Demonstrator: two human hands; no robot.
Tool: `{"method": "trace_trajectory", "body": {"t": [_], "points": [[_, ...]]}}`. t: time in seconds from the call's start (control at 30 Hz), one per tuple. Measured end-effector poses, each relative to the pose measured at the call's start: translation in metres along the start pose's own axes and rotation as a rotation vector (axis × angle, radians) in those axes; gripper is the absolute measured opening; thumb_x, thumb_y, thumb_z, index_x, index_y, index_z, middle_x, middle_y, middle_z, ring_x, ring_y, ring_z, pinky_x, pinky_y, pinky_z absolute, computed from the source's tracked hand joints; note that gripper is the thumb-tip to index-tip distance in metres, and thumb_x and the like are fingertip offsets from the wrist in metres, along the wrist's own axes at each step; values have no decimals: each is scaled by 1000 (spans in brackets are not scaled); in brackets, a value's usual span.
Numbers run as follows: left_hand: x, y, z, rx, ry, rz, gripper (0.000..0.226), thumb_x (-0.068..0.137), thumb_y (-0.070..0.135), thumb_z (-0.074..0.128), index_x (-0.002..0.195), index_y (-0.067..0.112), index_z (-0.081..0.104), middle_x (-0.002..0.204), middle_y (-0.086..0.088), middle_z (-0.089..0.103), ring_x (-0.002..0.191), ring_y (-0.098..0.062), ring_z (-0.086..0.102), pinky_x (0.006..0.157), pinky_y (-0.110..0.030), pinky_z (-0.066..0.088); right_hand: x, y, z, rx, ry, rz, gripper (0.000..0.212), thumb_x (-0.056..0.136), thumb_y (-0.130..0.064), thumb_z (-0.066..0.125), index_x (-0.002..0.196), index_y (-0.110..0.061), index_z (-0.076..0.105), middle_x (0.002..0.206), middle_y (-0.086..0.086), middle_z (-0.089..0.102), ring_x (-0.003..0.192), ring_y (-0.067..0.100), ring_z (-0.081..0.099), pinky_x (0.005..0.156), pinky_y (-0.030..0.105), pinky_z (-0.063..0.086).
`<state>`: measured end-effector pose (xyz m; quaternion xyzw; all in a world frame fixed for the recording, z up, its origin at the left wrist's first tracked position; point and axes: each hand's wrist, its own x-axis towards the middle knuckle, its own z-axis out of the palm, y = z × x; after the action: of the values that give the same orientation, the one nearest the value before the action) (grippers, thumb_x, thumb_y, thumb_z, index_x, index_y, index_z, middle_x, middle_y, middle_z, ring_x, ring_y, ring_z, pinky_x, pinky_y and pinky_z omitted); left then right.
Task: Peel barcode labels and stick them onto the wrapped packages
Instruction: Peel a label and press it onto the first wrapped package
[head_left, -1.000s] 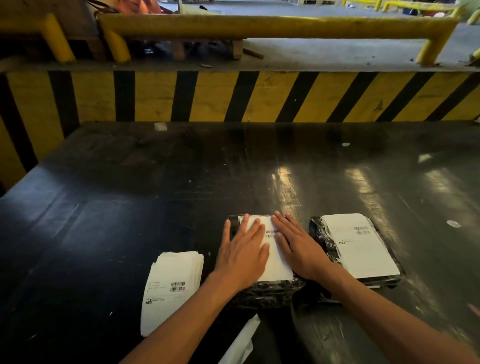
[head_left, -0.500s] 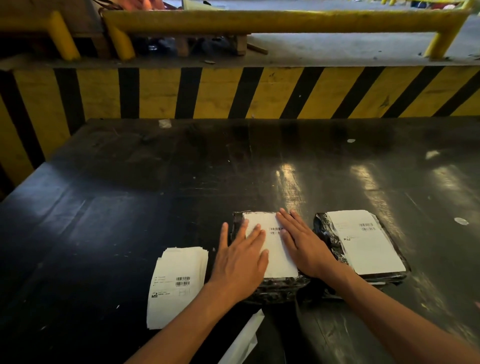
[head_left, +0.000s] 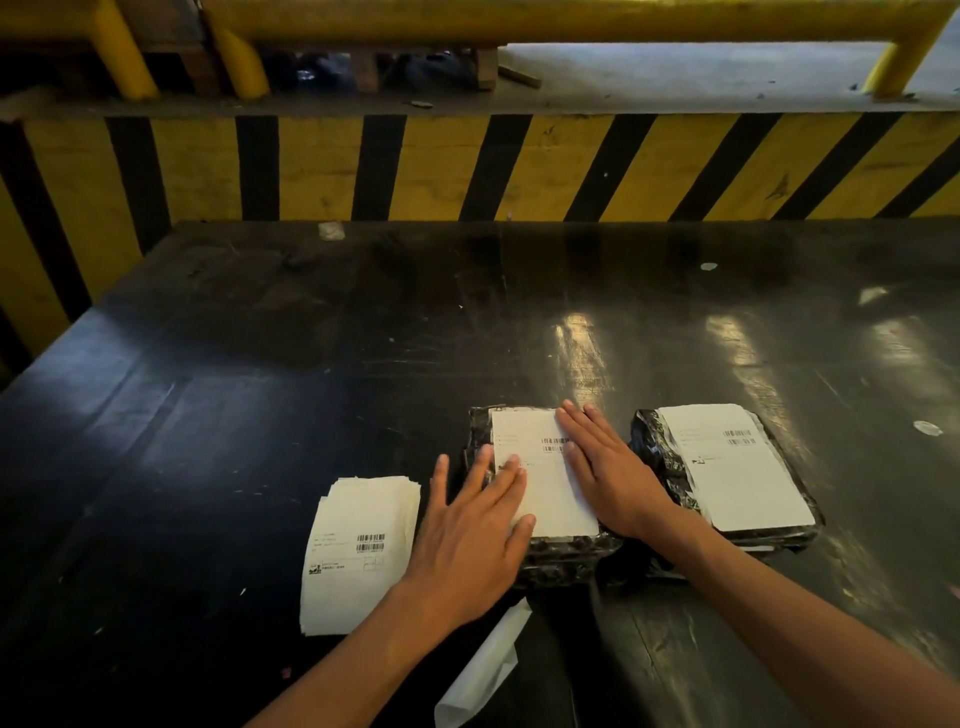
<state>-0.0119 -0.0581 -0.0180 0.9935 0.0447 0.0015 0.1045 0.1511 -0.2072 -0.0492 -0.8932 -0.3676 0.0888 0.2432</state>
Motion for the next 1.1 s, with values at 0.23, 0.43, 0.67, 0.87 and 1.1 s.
{"method": "trace_trajectory", "body": {"t": [0.23, 0.43, 0.67, 0.87, 1.1], "points": [[-8, -1, 4, -19, -7, 126, 56, 102, 52, 20, 154, 32, 15, 159, 19, 8, 149, -7, -14, 119, -49, -16, -2, 2, 0, 17, -5, -5, 52, 105, -39, 24, 155, -26, 17, 162, -14, 8, 149, 4, -5, 123, 33, 8], [-23, -22, 0, -13, 9, 72, 54, 102, 52, 21, 153, 34, 20, 157, 20, 11, 150, -7, -5, 120, -47, -13, -2, -1, 0, 24, 6, 0, 51, 105, -37, 24, 155, -24, 17, 161, -13, 8, 149, 4, -6, 120, 25, 1], [-36, -24, 20, 44, 24, 224, 54, 102, 50, 24, 153, 34, 17, 161, 16, 13, 151, -13, -4, 122, -50, 1, -3, 1, 1, 21, 1, -2, 52, 105, -38, 23, 155, -23, 17, 162, -11, 8, 149, 6, -5, 123, 32, 5], [-46, -56, 20, -201, 230, 139, 40, 96, 33, 44, 135, 34, 55, 146, 17, 46, 144, -5, 31, 116, -47, 33, -3, 0, 1, 67, -5, 7, 52, 105, -39, 24, 155, -25, 17, 163, -12, 7, 149, 5, -6, 123, 32, 4], [16, -25, 22, -587, 158, -185, 58, 102, 41, 38, 153, 44, 9, 160, 26, -2, 150, -7, 0, 122, -43, 15, -12, -16, -4, 299, 54, 90, 61, 103, -28, 42, 154, -34, 10, 162, -13, -4, 149, 7, -10, 122, 34, 3]]}}
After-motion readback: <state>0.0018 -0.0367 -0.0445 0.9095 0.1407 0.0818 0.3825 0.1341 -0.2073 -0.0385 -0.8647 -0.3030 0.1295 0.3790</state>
